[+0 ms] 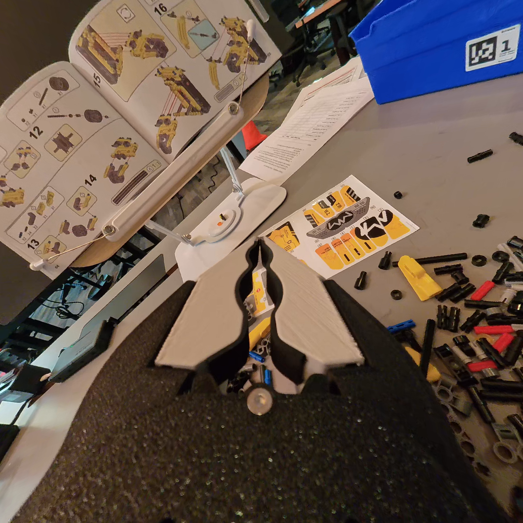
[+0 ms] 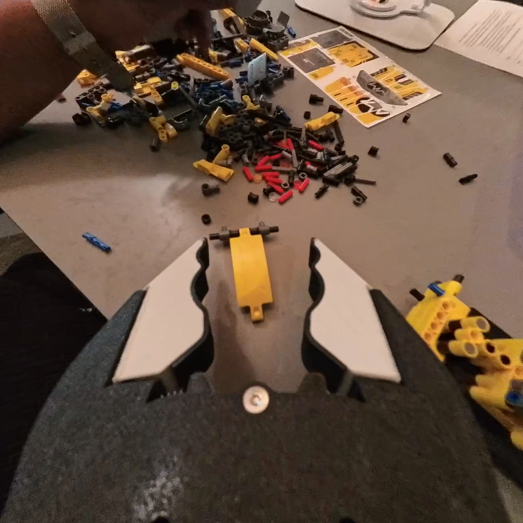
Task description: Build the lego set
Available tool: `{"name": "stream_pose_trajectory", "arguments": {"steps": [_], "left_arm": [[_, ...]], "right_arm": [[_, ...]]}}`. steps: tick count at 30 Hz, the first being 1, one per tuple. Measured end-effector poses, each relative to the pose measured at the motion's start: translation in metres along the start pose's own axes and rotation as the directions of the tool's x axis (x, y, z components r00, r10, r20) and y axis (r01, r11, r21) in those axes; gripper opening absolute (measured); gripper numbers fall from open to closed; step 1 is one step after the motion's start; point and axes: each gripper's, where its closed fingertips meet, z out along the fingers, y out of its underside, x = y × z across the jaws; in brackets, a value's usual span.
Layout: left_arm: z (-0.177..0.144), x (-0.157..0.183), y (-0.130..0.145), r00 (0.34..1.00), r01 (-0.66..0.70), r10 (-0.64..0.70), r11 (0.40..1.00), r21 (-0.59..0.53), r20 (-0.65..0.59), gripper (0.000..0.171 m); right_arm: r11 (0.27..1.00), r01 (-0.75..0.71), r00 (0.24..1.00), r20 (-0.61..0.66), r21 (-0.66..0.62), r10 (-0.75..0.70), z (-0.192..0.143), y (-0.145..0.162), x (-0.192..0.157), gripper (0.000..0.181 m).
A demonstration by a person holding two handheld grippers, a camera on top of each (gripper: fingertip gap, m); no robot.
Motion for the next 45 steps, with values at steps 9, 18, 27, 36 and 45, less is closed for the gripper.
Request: {"name": "stream_pose_trajectory", "arguments": {"steps": [9, 18, 27, 36, 45], "left_arm": [[0.003, 0.002, 0.005, 1.000, -0.006, 0.005, 1.000, -0.014, -0.008, 0.000], [0.000, 0.003, -0.001, 1.000, -0.022, 0.022, 1.000, 0.001, -0.005, 0.000], [0.000, 0.003, 0.000, 0.999, -0.036, 0.036, 0.999, -0.001, 0.001, 0.000], [0.001, 0.006, 0.001, 0.999, -0.047, 0.047, 0.999, -0.004, -0.004, 0.000], [0.002, 0.010, 0.003, 0.998, -0.058, 0.058, 0.998, -0.011, -0.012, 0.000]], "right_arm": [[0.996, 0.031, 0.998, 0.049, -0.086, -0.027, 0.024, 0.001, -0.015, 0.071], [0.989, 0.037, 0.999, 0.044, -0.141, -0.032, 0.028, 0.006, -0.016, 0.071], [0.989, 0.015, 0.997, 0.071, -0.148, -0.004, 0.029, 0.005, -0.021, 0.052], [0.993, 0.016, 0.994, 0.113, -0.115, -0.003, 0.023, 0.004, -0.022, 0.059], [0.978, 0.176, 0.972, 0.175, -0.108, -0.156, 0.011, 0.009, -0.018, 0.071]]}}
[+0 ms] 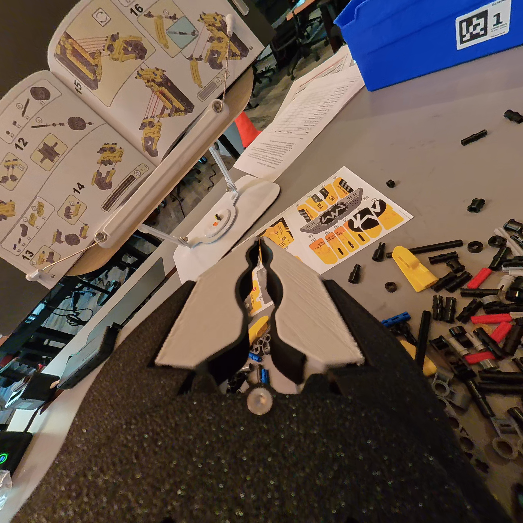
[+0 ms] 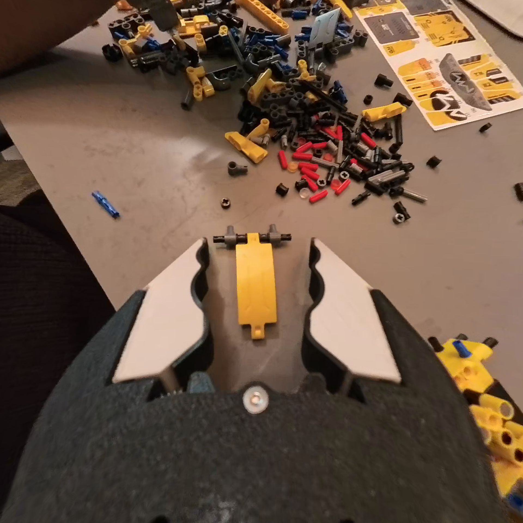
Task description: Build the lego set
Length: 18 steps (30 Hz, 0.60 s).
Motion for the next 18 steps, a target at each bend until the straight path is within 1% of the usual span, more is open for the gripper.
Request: {"name": "stream_pose_trajectory", "arguments": {"steps": [4, 7, 8, 10, 11, 13, 16, 18], "left_arm": [[0.0006, 0.0014, 0.0010, 1.000, -0.010, 0.010, 1.000, -0.002, -0.001, 0.000], [0.0016, 0.0000, 0.0031, 1.000, -0.012, 0.012, 1.000, -0.009, 0.003, 0.000], [0.0017, -0.0004, 0.0034, 1.000, -0.011, 0.011, 1.000, -0.009, 0.003, 0.000], [0.0016, -0.0009, 0.0029, 1.000, -0.008, 0.009, 1.000, -0.008, 0.003, 0.000], [0.0012, -0.0011, 0.0023, 1.000, -0.009, 0.009, 1.000, -0.006, 0.004, 0.000], [0.0006, -0.0008, 0.0009, 1.000, -0.012, 0.012, 1.000, -0.001, 0.004, 0.000], [0.0002, 0.0006, -0.0003, 1.000, -0.018, 0.018, 1.000, 0.002, 0.003, 0.000], [0.0005, 0.0014, 0.0003, 1.000, -0.021, 0.021, 1.000, 0.000, 0.001, 0.000]], "right_arm": [[0.998, -0.055, 0.995, 0.079, 0.014, 0.054, 0.0037, -0.0043, -0.0033, 0.071], [0.995, -0.102, 0.991, 0.090, 0.006, 0.101, 0.0058, -0.0065, -0.0044, 0.071], [0.993, -0.114, 0.991, 0.076, -0.003, 0.114, 0.0069, -0.0053, -0.0032, 0.069], [0.993, -0.114, 0.992, 0.043, -0.019, 0.115, 0.0089, -0.0012, -0.0010, 0.055], [0.994, -0.109, 0.993, 0.034, -0.018, 0.109, 0.0095, 0.0000, -0.0010, 0.054], [0.995, -0.100, 0.994, 0.033, -0.009, 0.100, 0.0091, 0.0003, -0.0030, 0.055], [0.996, -0.091, 0.995, 0.047, 0.000, 0.091, 0.0074, -0.0008, -0.0070, 0.065], [0.997, -0.078, 0.995, 0.065, -0.007, 0.078, 0.0070, 0.0008, -0.0095, 0.067]]}}
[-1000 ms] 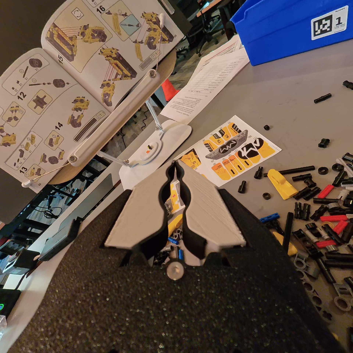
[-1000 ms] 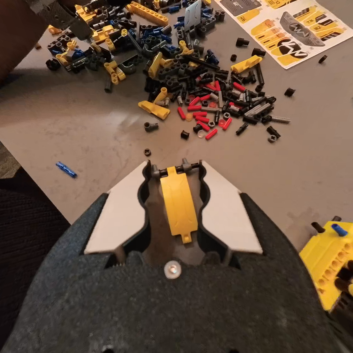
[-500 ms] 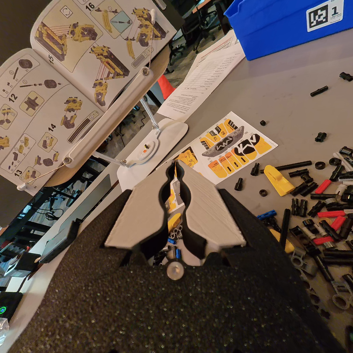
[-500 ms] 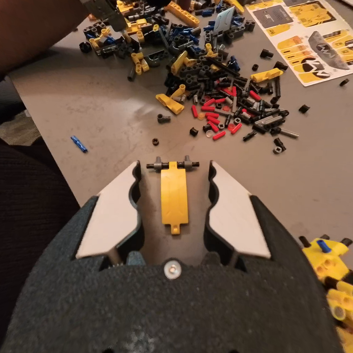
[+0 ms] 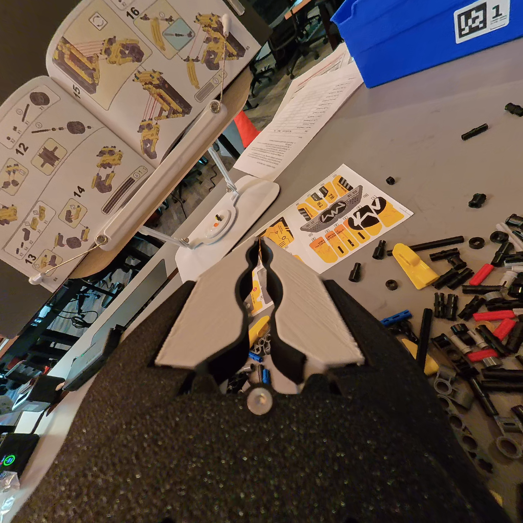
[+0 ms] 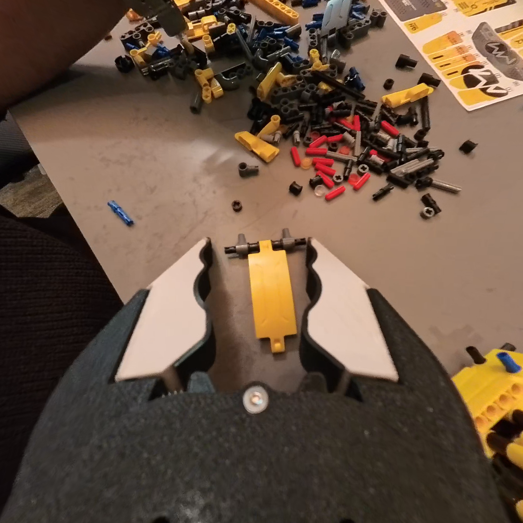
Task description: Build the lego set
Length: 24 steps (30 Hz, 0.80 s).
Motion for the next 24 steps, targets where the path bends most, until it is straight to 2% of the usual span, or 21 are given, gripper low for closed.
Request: {"name": "stream_pose_trajectory", "arguments": {"steps": [7, 13, 20, 24], "left_arm": [[0.0008, 0.0002, 0.0013, 1.000, -0.002, 0.002, 1.000, -0.004, 0.001, 0.000], [0.0015, 0.0004, 0.0027, 1.000, -0.010, 0.010, 1.000, -0.008, 0.002, 0.000], [0.0016, 0.0004, 0.0027, 1.000, -0.008, 0.008, 1.000, -0.007, 0.000, 0.000], [0.0019, 0.0035, 0.0028, 1.000, -0.022, 0.022, 1.000, -0.009, -0.004, 0.000]], "right_arm": [[0.991, 0.134, 0.991, 0.026, 0.011, -0.134, -0.0070, -0.0009, 0.0077, 0.069], [0.996, 0.083, 0.989, 0.124, 0.024, -0.085, -0.0052, -0.0025, 0.0048, 0.069], [0.995, 0.095, 0.992, 0.090, -0.008, -0.094, -0.0013, 0.0032, 0.0012, 0.068], [0.995, 0.099, 0.993, 0.071, -0.007, -0.098, -0.0006, 0.0026, 0.0035, 0.057]]}}
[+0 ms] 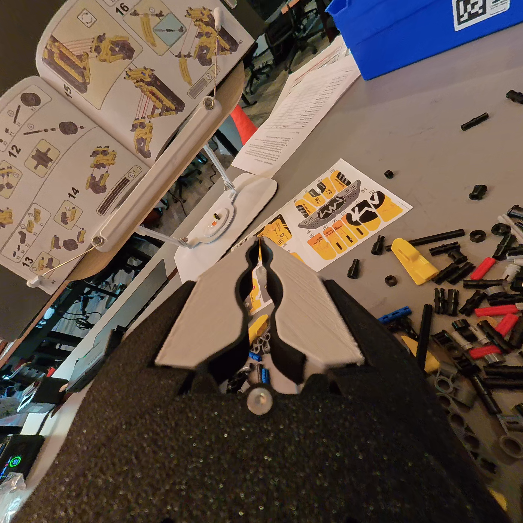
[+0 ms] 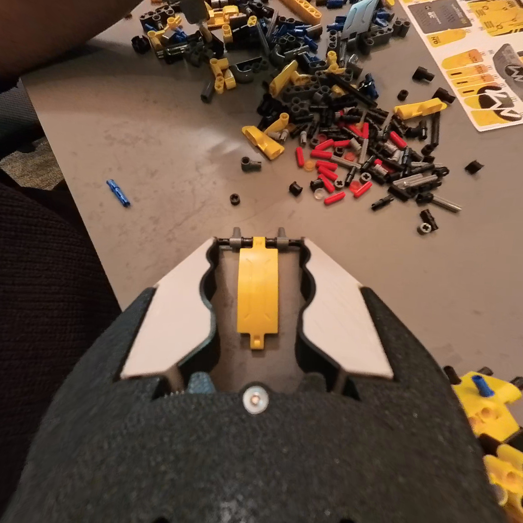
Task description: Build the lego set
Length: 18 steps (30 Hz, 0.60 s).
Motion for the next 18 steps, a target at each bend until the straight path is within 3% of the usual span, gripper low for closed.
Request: {"name": "stream_pose_trajectory", "arguments": {"steps": [8, 13, 18], "left_arm": [[0.000, -0.002, 0.001, 1.000, 0.006, -0.006, 1.000, 0.000, 0.005, 0.000], [-0.001, 0.000, -0.003, 0.999, 0.037, -0.037, 0.999, 0.016, -0.013, 0.000], [-0.003, 0.002, -0.007, 0.993, 0.110, -0.108, 0.993, 0.031, -0.048, 0.000]], "right_arm": [[0.998, -0.020, 1.000, -0.006, 0.063, 0.020, -0.003, -0.011, -0.001, 0.057], [0.962, -0.028, 0.999, -0.024, 0.272, 0.036, -0.022, -0.057, 0.012, 0.056], [0.913, 0.095, 0.988, -0.152, 0.398, -0.037, -0.042, -0.112, 0.052, 0.056]]}}
